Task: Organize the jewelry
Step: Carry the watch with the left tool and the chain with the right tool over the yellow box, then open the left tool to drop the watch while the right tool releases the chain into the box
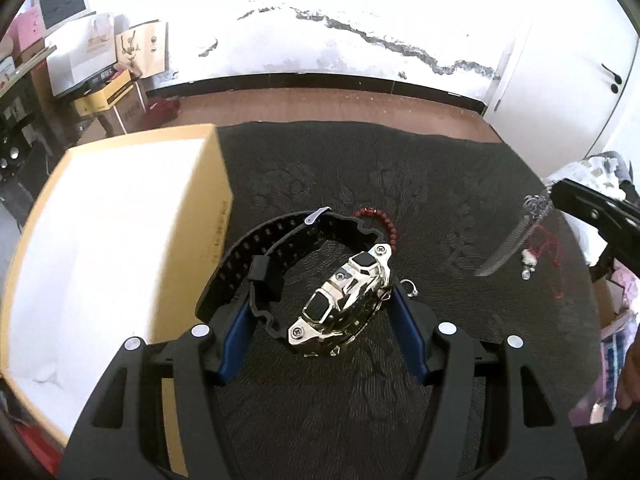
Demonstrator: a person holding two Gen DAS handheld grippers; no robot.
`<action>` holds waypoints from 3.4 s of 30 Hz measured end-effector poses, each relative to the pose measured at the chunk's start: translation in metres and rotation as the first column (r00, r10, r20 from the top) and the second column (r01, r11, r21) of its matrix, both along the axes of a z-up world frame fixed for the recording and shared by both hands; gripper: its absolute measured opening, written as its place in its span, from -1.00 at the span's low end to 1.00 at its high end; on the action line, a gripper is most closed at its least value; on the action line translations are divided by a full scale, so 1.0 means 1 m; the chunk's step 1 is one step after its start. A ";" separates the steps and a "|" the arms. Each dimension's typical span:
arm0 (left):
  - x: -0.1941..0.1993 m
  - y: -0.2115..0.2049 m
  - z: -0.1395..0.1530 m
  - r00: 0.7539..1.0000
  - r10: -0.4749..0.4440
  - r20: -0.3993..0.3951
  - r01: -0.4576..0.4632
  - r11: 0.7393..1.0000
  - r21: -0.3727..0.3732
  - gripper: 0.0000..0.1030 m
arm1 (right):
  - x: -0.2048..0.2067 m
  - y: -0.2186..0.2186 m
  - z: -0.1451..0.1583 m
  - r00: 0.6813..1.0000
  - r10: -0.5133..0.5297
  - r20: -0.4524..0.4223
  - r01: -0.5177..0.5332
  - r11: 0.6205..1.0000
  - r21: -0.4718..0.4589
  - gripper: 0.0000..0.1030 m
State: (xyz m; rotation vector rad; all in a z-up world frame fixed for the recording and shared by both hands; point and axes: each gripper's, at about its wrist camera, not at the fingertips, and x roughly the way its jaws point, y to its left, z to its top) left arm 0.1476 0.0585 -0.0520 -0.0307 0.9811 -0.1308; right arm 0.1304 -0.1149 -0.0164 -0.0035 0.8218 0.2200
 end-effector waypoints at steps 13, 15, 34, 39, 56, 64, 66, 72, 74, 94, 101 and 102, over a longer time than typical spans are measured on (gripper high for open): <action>-0.055 0.088 0.115 0.987 0.105 0.120 -0.115 0.990 0.084 0.20 | -0.055 0.115 0.094 0.980 0.189 0.060 -0.190 0.982 0.013 -0.79; -0.062 0.110 0.121 0.982 0.136 0.127 -0.147 0.985 0.085 0.20 | -0.056 0.134 0.097 0.975 0.215 0.060 -0.216 0.976 0.020 -0.79; -0.032 0.226 0.015 0.926 0.377 -0.007 -0.373 0.920 0.115 0.19 | 0.005 0.273 0.023 0.919 0.392 -0.040 -0.391 0.920 0.039 -0.79; -0.014 0.222 -0.019 0.921 0.386 -0.045 -0.378 0.917 0.126 0.19 | 0.023 0.277 -0.008 0.916 0.393 -0.077 -0.392 0.919 0.030 -0.79; -0.002 0.220 -0.054 0.900 0.420 -0.113 -0.406 0.905 0.128 0.21 | 0.036 0.284 -0.019 0.903 0.418 -0.101 -0.416 0.909 0.039 -0.79; -0.008 0.218 -0.046 0.903 0.422 -0.084 -0.408 0.901 0.147 0.57 | 0.038 0.284 -0.019 0.903 0.415 -0.107 -0.414 0.910 0.039 -0.79; -0.011 0.216 -0.041 0.907 0.418 -0.059 -0.403 0.899 0.170 0.71 | 0.040 0.284 -0.020 0.904 0.412 -0.110 -0.411 0.911 0.039 -0.79; -0.029 0.217 -0.038 0.909 0.410 -0.074 -0.398 0.908 0.134 0.73 | 0.049 0.290 -0.024 0.905 0.408 -0.119 -0.408 0.913 0.025 -0.79; -0.036 0.216 -0.038 0.905 0.420 -0.068 -0.409 0.903 0.133 0.76 | 0.053 0.294 -0.028 0.904 0.407 -0.129 -0.409 0.912 0.018 -0.79; -0.065 0.207 -0.038 0.902 0.431 0.038 -0.432 0.901 0.039 0.78 | 0.084 0.322 -0.080 0.896 0.384 -0.221 -0.405 0.912 -0.059 -0.79; -0.067 0.200 -0.039 0.909 0.411 0.061 -0.415 0.907 0.075 0.78 | 0.085 0.320 -0.075 0.898 0.389 -0.206 -0.402 0.915 -0.023 0.55; -0.067 0.200 -0.038 0.910 0.409 0.062 -0.413 0.908 0.073 0.78 | 0.083 0.318 -0.071 0.900 0.393 -0.186 -0.403 0.915 -0.013 0.80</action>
